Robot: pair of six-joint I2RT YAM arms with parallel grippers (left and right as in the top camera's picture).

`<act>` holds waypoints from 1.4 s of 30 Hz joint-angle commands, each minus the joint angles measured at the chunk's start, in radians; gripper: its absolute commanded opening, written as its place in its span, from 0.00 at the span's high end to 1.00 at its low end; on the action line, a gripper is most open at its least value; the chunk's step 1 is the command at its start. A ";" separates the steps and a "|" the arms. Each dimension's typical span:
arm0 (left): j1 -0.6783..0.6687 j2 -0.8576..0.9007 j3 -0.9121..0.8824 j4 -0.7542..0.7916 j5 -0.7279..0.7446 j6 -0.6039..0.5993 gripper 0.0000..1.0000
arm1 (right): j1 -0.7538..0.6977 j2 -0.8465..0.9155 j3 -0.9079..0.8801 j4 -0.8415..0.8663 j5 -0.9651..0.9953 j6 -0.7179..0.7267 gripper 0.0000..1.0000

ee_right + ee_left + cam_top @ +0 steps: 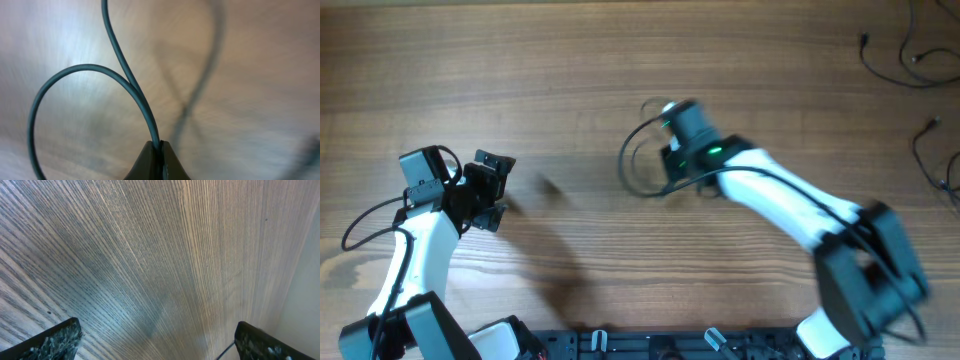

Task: Untangle cables

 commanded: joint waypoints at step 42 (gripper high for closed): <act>0.006 -0.012 0.010 0.000 -0.010 0.019 0.00 | -0.129 0.195 -0.014 -0.001 -0.193 -0.329 0.36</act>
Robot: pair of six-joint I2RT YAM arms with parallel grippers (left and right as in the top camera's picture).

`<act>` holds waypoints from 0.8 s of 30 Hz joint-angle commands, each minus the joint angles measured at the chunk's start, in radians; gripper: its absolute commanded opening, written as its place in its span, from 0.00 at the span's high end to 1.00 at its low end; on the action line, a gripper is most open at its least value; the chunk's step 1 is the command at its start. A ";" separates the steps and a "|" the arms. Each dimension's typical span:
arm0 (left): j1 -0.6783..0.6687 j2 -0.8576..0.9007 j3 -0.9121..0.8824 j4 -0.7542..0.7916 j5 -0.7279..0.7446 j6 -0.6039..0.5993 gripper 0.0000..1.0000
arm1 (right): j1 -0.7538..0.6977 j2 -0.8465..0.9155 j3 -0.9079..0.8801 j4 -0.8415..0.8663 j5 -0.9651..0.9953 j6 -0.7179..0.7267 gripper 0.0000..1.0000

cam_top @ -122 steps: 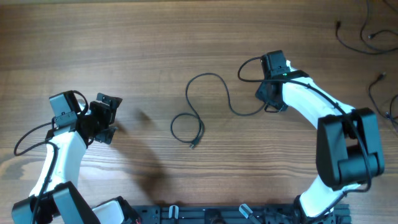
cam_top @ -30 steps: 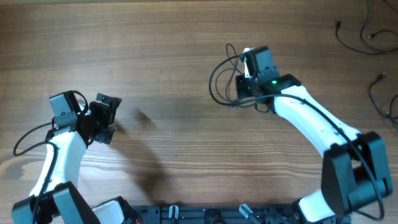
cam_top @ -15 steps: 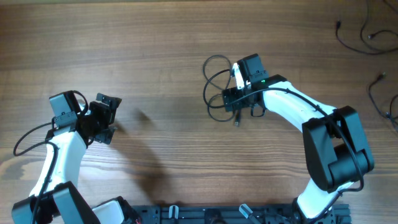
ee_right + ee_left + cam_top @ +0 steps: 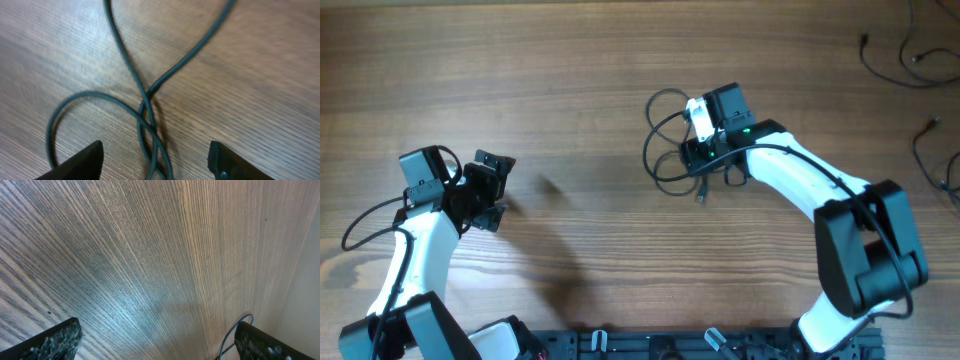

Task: Untangle cables
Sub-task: 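Carry the held cable with the right gripper to the right edge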

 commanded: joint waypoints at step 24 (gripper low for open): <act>0.006 -0.012 0.010 0.018 -0.010 0.019 0.00 | -0.110 -0.046 0.137 -0.048 0.272 -0.008 0.96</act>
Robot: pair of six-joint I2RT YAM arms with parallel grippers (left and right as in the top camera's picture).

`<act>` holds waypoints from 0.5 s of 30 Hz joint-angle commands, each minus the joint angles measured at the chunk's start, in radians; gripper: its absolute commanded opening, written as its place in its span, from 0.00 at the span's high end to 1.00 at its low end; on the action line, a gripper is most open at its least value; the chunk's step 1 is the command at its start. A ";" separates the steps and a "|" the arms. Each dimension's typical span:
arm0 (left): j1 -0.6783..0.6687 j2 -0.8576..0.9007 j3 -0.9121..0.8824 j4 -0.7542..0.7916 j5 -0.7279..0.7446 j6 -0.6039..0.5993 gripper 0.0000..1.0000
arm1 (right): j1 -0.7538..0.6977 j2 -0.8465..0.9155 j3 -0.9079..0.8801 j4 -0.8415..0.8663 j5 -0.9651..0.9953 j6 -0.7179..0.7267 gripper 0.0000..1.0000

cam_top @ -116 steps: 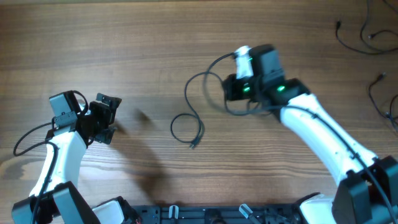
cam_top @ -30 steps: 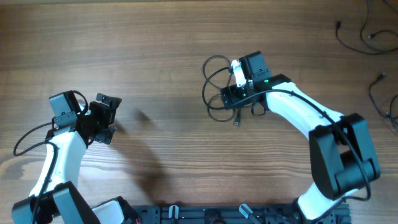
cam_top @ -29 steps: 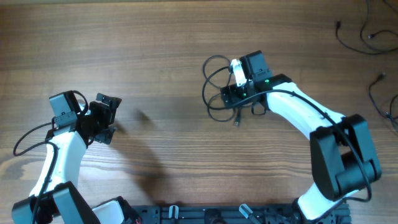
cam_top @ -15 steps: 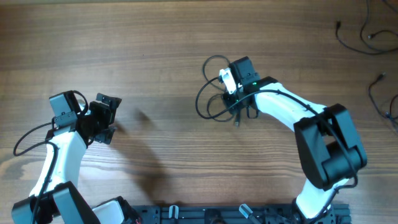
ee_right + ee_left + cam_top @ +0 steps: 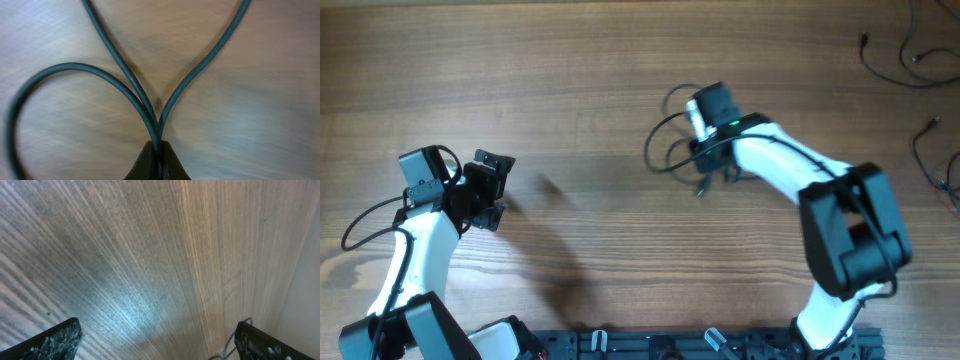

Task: Untangle cables
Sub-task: 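Carry the held cable with the right gripper to the right edge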

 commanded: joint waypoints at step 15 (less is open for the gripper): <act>0.006 -0.012 0.010 0.009 -0.010 0.019 0.00 | -0.595 -0.055 0.057 0.182 -0.042 -0.625 0.96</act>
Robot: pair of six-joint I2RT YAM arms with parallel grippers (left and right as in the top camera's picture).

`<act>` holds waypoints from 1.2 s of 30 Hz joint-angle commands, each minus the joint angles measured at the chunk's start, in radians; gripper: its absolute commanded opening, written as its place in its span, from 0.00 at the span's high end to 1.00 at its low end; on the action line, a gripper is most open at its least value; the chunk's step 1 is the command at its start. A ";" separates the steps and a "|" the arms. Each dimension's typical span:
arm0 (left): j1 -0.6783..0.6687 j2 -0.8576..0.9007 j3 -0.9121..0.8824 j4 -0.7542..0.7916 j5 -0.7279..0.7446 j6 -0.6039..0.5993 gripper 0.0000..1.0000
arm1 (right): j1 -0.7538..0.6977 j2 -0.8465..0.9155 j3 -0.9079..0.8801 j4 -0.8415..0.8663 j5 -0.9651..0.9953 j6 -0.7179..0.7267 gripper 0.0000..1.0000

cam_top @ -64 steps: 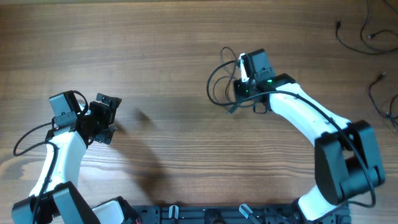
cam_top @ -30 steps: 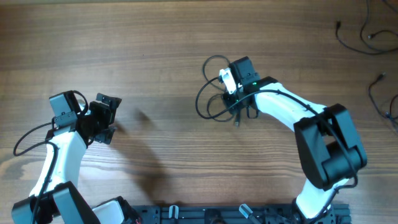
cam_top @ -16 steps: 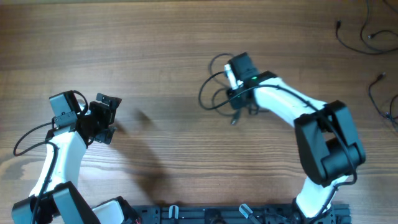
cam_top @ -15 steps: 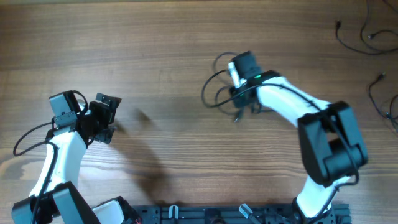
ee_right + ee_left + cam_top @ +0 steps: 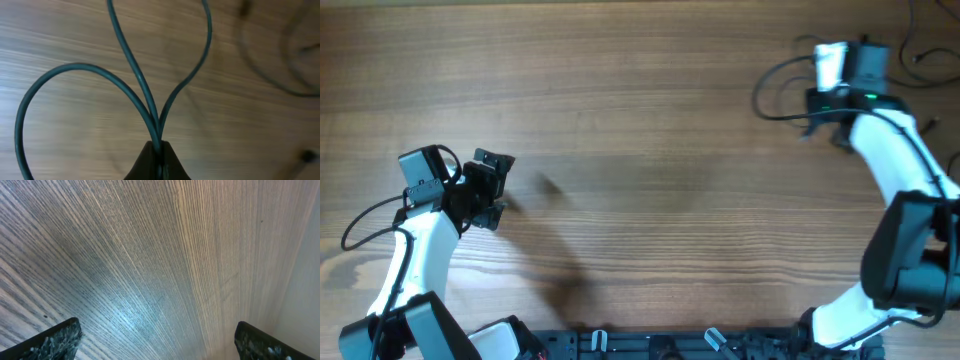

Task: Untangle cables
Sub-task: 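Carry the held cable with the right gripper to the right edge, then release the cable at the top right with the right gripper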

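My right gripper (image 5: 159,146) is shut on a dark green cable (image 5: 120,75), whose strands rise from the pinched fingertips and fan into loops. In the overhead view that gripper (image 5: 812,104) is at the far right back of the table, with the cable's loop (image 5: 772,85) trailing to its left. My left gripper (image 5: 490,190) stands open at the left of the table, its fingers (image 5: 55,340) wide apart over bare wood with nothing between them.
Other thin dark cables (image 5: 895,55) lie at the back right corner of the wooden table (image 5: 620,120), more along the right edge (image 5: 938,150). Blurred cable loops (image 5: 280,55) show in the right wrist view, to the right.
My right gripper, still shut on the cable, has moved from the table's middle to the far right back, carrying the loops with it. The left arm has not moved.
My right gripper was shut on the cable at the table's middle. Then it stood open over the cable lying crossed on the wood. Then it was shut on the strands again, and now holds them near the other cables at the right back.
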 commanded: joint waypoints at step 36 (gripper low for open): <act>0.006 -0.012 0.010 -0.003 0.064 0.060 0.00 | -0.144 -0.446 0.005 0.182 0.090 -0.430 0.00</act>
